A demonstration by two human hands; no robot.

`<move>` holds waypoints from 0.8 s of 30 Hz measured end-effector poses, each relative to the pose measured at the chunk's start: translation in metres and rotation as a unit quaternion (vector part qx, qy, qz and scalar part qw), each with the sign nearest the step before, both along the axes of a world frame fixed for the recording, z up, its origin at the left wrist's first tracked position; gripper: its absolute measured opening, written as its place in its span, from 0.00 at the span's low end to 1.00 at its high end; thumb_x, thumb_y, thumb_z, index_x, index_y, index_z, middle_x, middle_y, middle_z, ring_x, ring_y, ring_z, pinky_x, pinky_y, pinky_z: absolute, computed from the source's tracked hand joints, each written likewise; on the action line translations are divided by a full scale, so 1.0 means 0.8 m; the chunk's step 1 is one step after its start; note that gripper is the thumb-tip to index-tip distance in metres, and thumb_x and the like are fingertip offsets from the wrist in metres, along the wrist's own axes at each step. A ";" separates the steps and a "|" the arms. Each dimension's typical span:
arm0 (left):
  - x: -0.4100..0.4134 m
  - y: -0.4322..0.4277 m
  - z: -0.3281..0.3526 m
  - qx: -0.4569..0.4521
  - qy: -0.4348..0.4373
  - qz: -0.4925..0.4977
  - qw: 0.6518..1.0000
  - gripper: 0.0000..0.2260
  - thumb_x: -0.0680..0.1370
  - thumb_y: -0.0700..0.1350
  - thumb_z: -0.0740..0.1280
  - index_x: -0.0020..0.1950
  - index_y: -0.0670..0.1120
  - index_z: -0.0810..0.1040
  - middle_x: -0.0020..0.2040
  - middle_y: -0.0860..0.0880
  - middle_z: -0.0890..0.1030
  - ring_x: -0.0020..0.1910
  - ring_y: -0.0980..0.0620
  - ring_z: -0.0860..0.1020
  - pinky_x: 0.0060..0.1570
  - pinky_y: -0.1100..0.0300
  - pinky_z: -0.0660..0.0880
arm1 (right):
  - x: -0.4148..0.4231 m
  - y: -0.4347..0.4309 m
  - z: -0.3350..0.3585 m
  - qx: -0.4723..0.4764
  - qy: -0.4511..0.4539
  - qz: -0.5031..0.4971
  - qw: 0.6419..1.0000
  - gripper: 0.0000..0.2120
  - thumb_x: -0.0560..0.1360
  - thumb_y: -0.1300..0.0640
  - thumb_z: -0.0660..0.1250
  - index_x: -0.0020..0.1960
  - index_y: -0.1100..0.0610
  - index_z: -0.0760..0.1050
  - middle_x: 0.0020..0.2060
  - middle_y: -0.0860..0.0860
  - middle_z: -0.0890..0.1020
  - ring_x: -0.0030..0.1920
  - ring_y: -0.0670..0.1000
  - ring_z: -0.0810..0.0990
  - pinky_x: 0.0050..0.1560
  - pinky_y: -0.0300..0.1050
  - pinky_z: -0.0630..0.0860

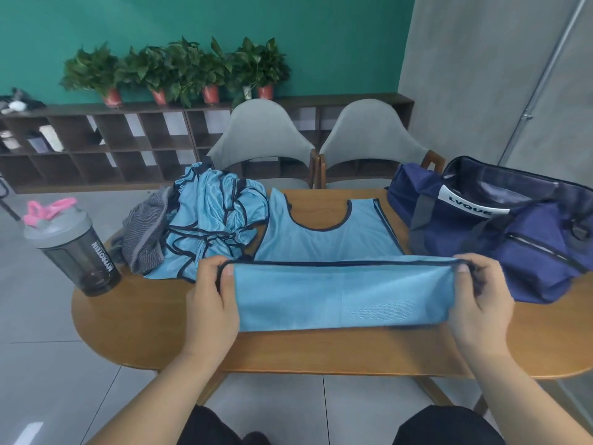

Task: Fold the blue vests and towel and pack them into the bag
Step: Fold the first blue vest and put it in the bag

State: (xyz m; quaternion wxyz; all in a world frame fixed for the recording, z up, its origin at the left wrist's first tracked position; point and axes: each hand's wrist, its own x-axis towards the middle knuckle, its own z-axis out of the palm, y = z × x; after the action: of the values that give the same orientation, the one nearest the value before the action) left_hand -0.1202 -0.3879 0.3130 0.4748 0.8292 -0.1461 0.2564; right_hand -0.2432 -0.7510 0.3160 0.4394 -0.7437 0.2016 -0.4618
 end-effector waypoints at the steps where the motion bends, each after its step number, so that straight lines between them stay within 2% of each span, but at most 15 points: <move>1: 0.013 -0.006 0.010 -0.008 0.004 0.010 1.000 0.06 0.87 0.50 0.60 0.62 0.51 0.72 0.50 0.54 0.81 0.48 0.55 0.79 0.47 0.56 0.74 | 0.011 -0.002 0.010 -0.006 0.012 -0.005 1.000 0.09 0.84 0.60 0.63 0.58 0.49 0.77 0.45 0.43 0.82 0.44 0.39 0.77 0.48 0.30 0.70; 3: 0.054 -0.020 0.020 -0.037 0.047 0.034 0.998 0.08 0.87 0.50 0.62 0.62 0.48 0.75 0.50 0.54 0.81 0.48 0.55 0.79 0.49 0.58 0.74 | 0.045 -0.012 0.024 -0.019 0.083 -0.013 0.996 0.08 0.83 0.57 0.64 0.60 0.50 0.78 0.47 0.45 0.82 0.46 0.44 0.78 0.50 0.38 0.70; 5: 0.098 -0.034 0.015 -0.043 0.144 0.024 0.988 0.12 0.86 0.51 0.63 0.62 0.44 0.77 0.51 0.48 0.82 0.51 0.49 0.80 0.53 0.52 0.77 | 0.082 -0.027 0.023 -0.026 0.196 0.006 0.980 0.09 0.83 0.55 0.65 0.62 0.52 0.78 0.49 0.50 0.82 0.49 0.52 0.77 0.51 0.42 0.67; 7: 0.117 -0.045 -0.004 0.006 0.247 -0.020 0.969 0.14 0.84 0.53 0.66 0.60 0.43 0.79 0.52 0.43 0.83 0.53 0.42 0.82 0.55 0.47 0.78 | 0.106 -0.037 0.004 -0.041 0.284 0.045 0.957 0.10 0.82 0.56 0.66 0.62 0.55 0.79 0.51 0.55 0.84 0.52 0.59 0.80 0.50 0.43 0.67; 8: 0.116 -0.048 -0.015 0.038 0.277 -0.038 0.959 0.12 0.84 0.52 0.67 0.59 0.45 0.80 0.50 0.45 0.83 0.53 0.43 0.82 0.55 0.47 0.79 | 0.110 -0.039 -0.008 -0.049 0.314 0.053 0.947 0.10 0.81 0.57 0.67 0.62 0.56 0.80 0.51 0.57 0.85 0.53 0.61 0.81 0.49 0.44 0.68; 10: 0.104 -0.043 -0.036 0.070 0.265 -0.043 0.961 0.05 0.84 0.49 0.67 0.56 0.50 0.79 0.48 0.52 0.83 0.49 0.49 0.82 0.51 0.51 0.80 | 0.102 -0.035 -0.026 -0.077 0.334 0.039 0.939 0.09 0.81 0.58 0.68 0.60 0.57 0.80 0.49 0.58 0.86 0.52 0.64 0.83 0.46 0.47 0.71; 12: 0.085 -0.031 -0.048 0.104 0.203 -0.028 0.973 0.02 0.85 0.47 0.65 0.55 0.51 0.77 0.42 0.53 0.82 0.41 0.51 0.81 0.39 0.55 0.77 | 0.084 -0.029 -0.034 -0.100 0.321 0.008 0.942 0.08 0.81 0.58 0.68 0.59 0.56 0.80 0.46 0.58 0.86 0.47 0.65 0.83 0.42 0.50 0.74; 14: 0.066 -0.019 -0.054 0.176 0.133 -0.016 0.975 0.02 0.85 0.47 0.64 0.54 0.50 0.75 0.39 0.53 0.78 0.36 0.54 0.78 0.32 0.56 0.73 | 0.066 -0.025 -0.037 -0.131 0.318 -0.010 0.939 0.07 0.80 0.58 0.68 0.58 0.57 0.79 0.42 0.58 0.86 0.43 0.64 0.83 0.38 0.51 0.75; 16: 0.054 -0.010 -0.050 0.229 0.106 -0.015 0.968 0.03 0.85 0.47 0.64 0.52 0.50 0.74 0.37 0.55 0.76 0.34 0.55 0.76 0.31 0.54 0.73 | 0.053 -0.025 -0.039 -0.160 0.340 -0.018 0.927 0.07 0.80 0.56 0.68 0.57 0.55 0.78 0.40 0.58 0.85 0.41 0.64 0.82 0.37 0.51 0.74; 18: 0.047 -0.006 -0.042 0.272 0.128 -0.018 0.954 0.03 0.85 0.48 0.63 0.53 0.51 0.74 0.36 0.54 0.77 0.33 0.54 0.76 0.31 0.53 0.73 | 0.044 -0.024 -0.033 -0.163 0.381 -0.020 0.910 0.08 0.80 0.54 0.67 0.58 0.53 0.76 0.38 0.56 0.82 0.39 0.63 0.78 0.37 0.52 0.73; 21: 0.056 -0.009 -0.011 0.251 0.178 -0.032 0.951 0.06 0.86 0.50 0.63 0.52 0.50 0.76 0.39 0.52 0.80 0.36 0.52 0.79 0.33 0.55 0.72 | 0.041 -0.021 -0.008 -0.152 0.396 -0.027 0.905 0.07 0.80 0.52 0.66 0.58 0.50 0.76 0.38 0.53 0.78 0.40 0.60 0.72 0.38 0.52 0.71; 24: 0.096 -0.026 0.022 0.167 0.201 -0.025 0.965 0.09 0.86 0.48 0.64 0.48 0.46 0.78 0.40 0.49 0.80 0.40 0.47 0.79 0.36 0.55 0.71 | 0.066 -0.024 0.023 -0.106 0.350 -0.016 0.931 0.05 0.80 0.53 0.66 0.55 0.50 0.76 0.43 0.55 0.81 0.46 0.61 0.75 0.44 0.53 0.73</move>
State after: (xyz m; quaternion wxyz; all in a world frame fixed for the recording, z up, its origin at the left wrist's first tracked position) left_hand -0.0435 -0.4084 0.3306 0.3555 0.9273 -0.1088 0.0448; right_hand -0.1905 -0.7705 0.3346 0.2522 -0.8970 0.3044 -0.1978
